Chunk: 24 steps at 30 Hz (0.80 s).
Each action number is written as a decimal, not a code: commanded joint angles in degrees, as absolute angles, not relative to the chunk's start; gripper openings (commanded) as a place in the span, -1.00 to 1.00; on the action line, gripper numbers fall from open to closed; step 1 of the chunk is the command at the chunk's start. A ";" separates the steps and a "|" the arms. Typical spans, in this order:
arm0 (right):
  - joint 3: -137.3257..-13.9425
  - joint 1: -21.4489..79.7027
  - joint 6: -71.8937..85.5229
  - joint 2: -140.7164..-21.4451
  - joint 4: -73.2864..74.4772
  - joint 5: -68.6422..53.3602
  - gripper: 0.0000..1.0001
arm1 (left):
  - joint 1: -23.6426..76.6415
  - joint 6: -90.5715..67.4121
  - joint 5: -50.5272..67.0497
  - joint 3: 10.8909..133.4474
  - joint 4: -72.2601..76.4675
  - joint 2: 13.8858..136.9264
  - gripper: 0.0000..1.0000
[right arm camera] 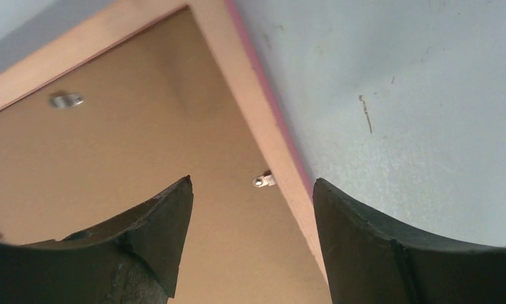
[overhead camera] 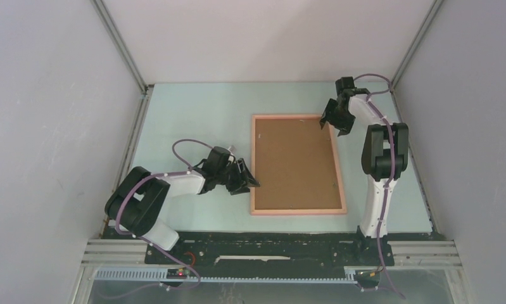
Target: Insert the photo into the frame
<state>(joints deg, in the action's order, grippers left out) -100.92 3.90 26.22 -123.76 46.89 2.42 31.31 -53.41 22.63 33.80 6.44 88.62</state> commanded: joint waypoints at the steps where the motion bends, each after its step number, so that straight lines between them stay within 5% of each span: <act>1: -103.18 4.43 22.09 -116.26 49.69 0.75 0.56 | 30.93 -48.75 19.29 34.94 3.44 86.33 0.21; 14: -67.17 8.34 17.45 -85.22 53.49 4.44 0.55 | 31.23 -41.58 12.00 40.16 -7.55 84.79 0.26; 24: -52.89 1.14 22.03 -76.73 46.79 -2.45 0.52 | 33.58 -42.66 7.36 51.23 -13.79 92.71 0.19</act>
<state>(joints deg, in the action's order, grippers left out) -55.07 3.22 19.97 -79.29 50.02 -0.97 31.90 -43.48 11.64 45.34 -10.28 90.02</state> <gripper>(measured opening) 0.761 0.599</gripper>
